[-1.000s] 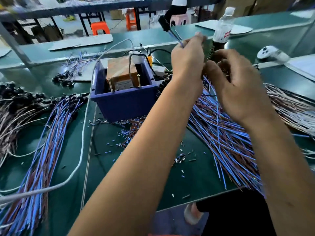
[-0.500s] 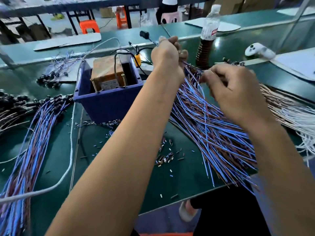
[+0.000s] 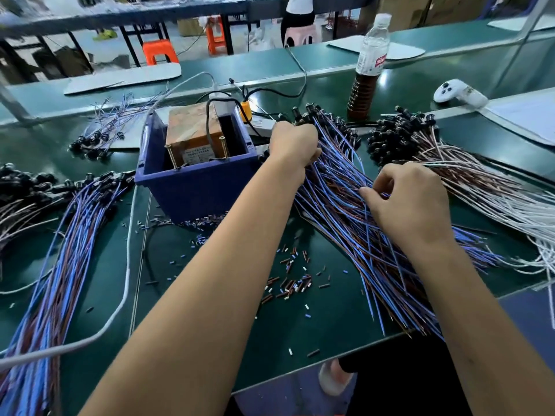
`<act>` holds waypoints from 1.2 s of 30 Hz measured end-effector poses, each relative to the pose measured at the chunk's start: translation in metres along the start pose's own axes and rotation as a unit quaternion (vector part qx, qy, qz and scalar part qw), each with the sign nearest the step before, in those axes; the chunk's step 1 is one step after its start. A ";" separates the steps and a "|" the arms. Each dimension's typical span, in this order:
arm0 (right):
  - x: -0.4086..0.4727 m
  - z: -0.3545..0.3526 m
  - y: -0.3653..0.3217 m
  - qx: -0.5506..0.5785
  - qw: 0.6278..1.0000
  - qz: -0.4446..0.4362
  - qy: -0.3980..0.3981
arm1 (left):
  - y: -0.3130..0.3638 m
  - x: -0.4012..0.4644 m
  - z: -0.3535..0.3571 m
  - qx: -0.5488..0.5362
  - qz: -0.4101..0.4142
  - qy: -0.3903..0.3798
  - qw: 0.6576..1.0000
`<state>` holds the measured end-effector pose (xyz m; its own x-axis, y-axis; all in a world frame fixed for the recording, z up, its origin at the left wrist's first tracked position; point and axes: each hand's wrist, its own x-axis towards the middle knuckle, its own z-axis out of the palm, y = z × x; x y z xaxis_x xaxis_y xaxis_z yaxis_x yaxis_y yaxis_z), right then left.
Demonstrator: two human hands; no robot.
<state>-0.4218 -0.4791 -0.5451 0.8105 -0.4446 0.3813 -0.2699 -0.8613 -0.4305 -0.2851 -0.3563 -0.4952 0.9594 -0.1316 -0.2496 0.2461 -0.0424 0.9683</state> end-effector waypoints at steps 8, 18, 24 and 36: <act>-0.014 0.001 -0.068 0.065 0.994 -0.085 0.022 | -0.026 -0.049 -0.067 0.276 0.037 -0.216 0.936; -0.060 -0.009 -0.165 -0.055 0.919 -0.238 -0.311 | -0.022 -0.090 -0.222 0.588 -0.088 -0.218 0.774; -0.096 0.050 -0.236 -0.003 0.866 -0.288 -0.409 | -0.010 -0.090 -0.289 0.671 -0.088 -0.042 0.735; -0.108 0.130 -0.323 0.028 0.853 -0.320 -0.412 | -0.024 -0.024 -0.321 0.657 -0.001 0.196 0.728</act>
<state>-0.3551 -0.1205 -0.5535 0.8785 0.4562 -0.1415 0.3719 -0.8392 -0.3968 -0.2700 -0.0343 -0.5101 0.9882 0.1517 0.0200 0.1503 -0.9868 0.0610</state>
